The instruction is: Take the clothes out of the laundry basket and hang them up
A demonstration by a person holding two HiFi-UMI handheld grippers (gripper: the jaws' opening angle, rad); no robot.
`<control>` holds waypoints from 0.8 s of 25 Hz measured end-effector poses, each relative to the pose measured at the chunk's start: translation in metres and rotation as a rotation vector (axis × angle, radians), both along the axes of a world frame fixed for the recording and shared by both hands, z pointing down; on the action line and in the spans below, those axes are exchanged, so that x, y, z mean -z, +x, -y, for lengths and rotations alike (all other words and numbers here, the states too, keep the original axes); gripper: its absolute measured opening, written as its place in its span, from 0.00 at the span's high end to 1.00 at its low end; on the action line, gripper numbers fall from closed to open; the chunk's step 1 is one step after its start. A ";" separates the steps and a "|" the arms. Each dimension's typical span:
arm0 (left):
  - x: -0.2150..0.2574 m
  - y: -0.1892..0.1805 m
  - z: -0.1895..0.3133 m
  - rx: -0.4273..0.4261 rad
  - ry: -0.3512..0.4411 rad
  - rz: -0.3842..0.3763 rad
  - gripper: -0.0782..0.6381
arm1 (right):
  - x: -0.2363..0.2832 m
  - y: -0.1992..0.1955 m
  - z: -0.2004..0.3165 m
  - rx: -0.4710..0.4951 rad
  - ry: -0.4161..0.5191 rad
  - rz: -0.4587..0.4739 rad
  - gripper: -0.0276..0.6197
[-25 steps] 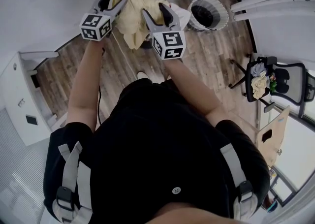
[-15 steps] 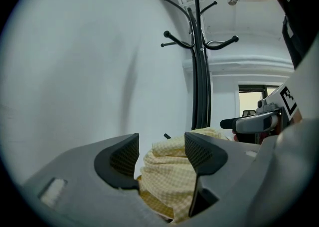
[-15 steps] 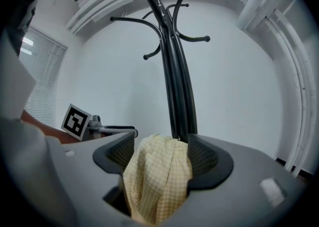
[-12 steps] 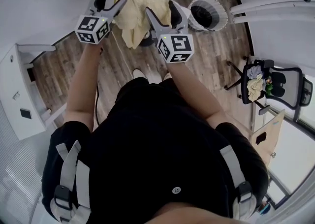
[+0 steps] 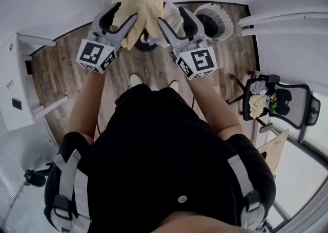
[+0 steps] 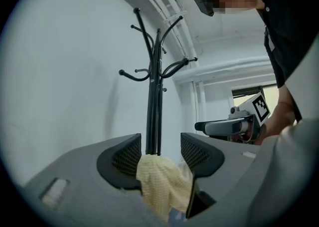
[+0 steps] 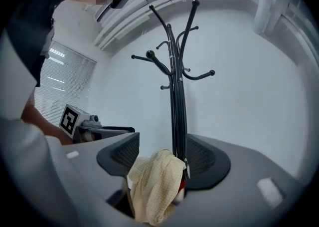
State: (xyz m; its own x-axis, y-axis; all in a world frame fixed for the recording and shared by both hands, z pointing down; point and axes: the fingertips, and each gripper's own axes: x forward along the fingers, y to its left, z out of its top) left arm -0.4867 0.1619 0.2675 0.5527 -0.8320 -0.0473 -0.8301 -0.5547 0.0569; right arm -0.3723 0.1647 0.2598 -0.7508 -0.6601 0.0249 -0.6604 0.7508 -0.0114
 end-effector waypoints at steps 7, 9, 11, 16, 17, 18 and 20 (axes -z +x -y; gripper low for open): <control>0.024 0.079 -0.060 0.046 -0.005 -0.001 0.61 | 0.023 0.057 -0.049 0.191 0.026 0.018 0.70; 0.031 0.097 -0.074 0.081 -0.005 -0.004 0.65 | 0.027 0.073 -0.061 0.230 0.031 0.030 0.74; 0.036 0.111 -0.086 0.119 -0.001 -0.003 0.68 | 0.029 0.086 -0.069 0.261 0.026 0.044 0.79; 0.038 0.143 -0.113 0.208 -0.009 -0.007 0.87 | 0.030 0.114 -0.089 0.359 0.020 0.057 0.91; 0.038 0.147 -0.118 0.223 -0.011 -0.005 0.89 | 0.030 0.118 -0.094 0.373 0.022 0.057 0.93; 0.039 0.152 -0.123 0.234 -0.011 -0.002 0.89 | 0.031 0.121 -0.098 0.386 0.025 0.056 0.95; 0.040 0.162 -0.131 0.246 -0.006 0.004 0.89 | 0.033 0.127 -0.107 0.407 0.030 0.054 0.95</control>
State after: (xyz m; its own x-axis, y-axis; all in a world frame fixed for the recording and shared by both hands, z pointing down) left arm -0.3249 0.2934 0.2271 0.3339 -0.9418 -0.0400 -0.9403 -0.3358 0.0562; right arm -0.2452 0.2714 0.2273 -0.9506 -0.3084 -0.0368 -0.3081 0.9513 -0.0119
